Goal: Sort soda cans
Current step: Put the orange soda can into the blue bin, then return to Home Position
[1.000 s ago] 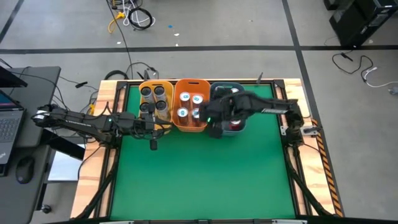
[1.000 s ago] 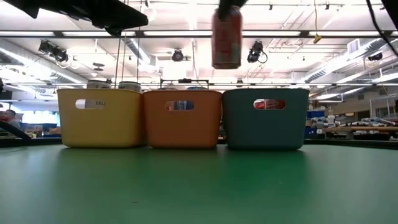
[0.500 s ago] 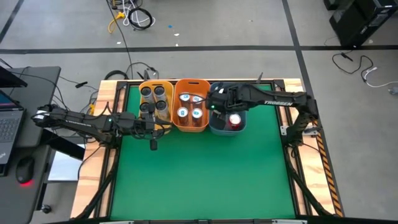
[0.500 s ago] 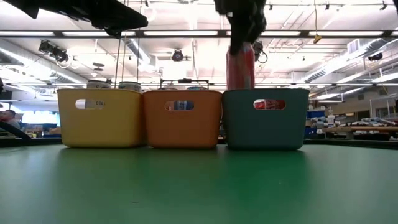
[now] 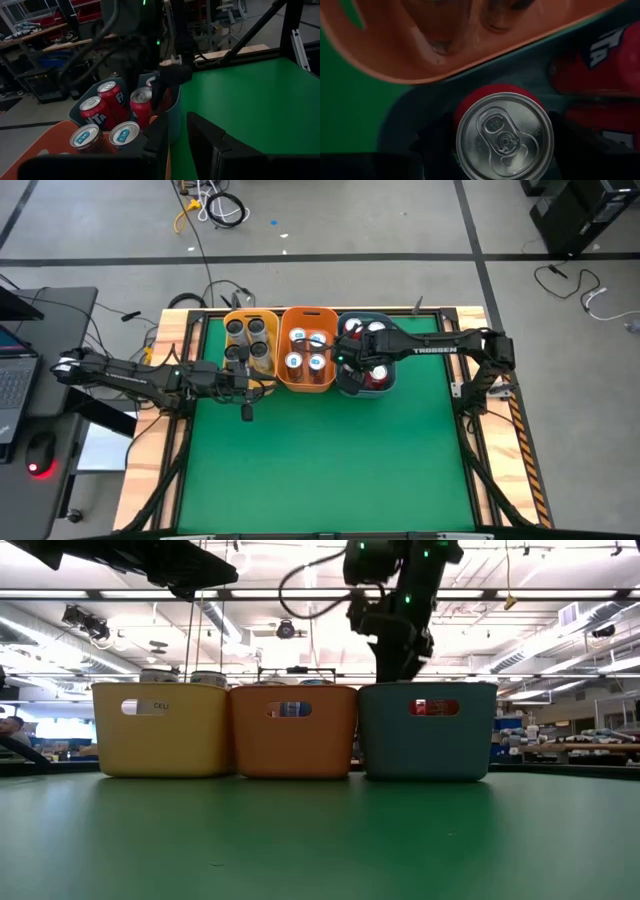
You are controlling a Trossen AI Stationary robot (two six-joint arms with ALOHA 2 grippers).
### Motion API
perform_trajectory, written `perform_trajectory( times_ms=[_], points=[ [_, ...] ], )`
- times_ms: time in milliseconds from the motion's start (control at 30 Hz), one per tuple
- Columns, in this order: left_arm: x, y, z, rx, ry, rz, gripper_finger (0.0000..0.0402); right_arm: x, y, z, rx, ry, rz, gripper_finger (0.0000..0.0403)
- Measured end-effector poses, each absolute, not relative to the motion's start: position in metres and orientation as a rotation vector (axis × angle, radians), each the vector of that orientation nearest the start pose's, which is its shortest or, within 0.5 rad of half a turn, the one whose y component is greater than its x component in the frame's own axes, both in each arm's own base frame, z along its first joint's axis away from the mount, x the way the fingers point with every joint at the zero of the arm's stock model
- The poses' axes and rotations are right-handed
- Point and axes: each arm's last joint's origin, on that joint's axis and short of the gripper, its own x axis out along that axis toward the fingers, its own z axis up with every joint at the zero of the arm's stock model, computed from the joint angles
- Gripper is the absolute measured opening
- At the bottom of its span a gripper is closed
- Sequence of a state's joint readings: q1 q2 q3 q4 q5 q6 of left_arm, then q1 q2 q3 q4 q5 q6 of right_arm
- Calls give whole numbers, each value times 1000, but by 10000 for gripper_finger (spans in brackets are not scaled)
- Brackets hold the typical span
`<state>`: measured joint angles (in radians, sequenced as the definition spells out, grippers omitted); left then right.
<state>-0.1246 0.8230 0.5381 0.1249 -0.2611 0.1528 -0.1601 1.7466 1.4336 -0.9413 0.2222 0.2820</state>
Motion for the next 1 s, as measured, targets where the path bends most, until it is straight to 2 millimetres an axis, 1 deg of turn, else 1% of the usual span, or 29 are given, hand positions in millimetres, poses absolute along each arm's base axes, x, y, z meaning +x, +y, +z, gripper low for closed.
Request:
perform_trajectory(
  times_ms=[133, 300, 500, 667, 833, 1000],
  points=[
    [186, -16, 270, 183, 168, 124, 74, 340, -66, 240, 219, 1202, -515, 276],
    [186, -16, 270, 183, 168, 124, 74, 340, -68, 235, 223, 1174, -519, 279],
    [186, -16, 270, 176, 171, 125, 74, 341, -68, 234, 213, 1157, -534, 319],
    [186, -16, 270, 176, 171, 125, 74, 341, -66, 232, 196, 1175, -524, 343],
    [186, -16, 270, 176, 171, 125, 74, 346, -62, 243, 166, 1159, -502, 349],
    [186, -16, 270, 174, 171, 125, 74, 351, -63, 266, 105, 1127, -507, 351]
  ],
)
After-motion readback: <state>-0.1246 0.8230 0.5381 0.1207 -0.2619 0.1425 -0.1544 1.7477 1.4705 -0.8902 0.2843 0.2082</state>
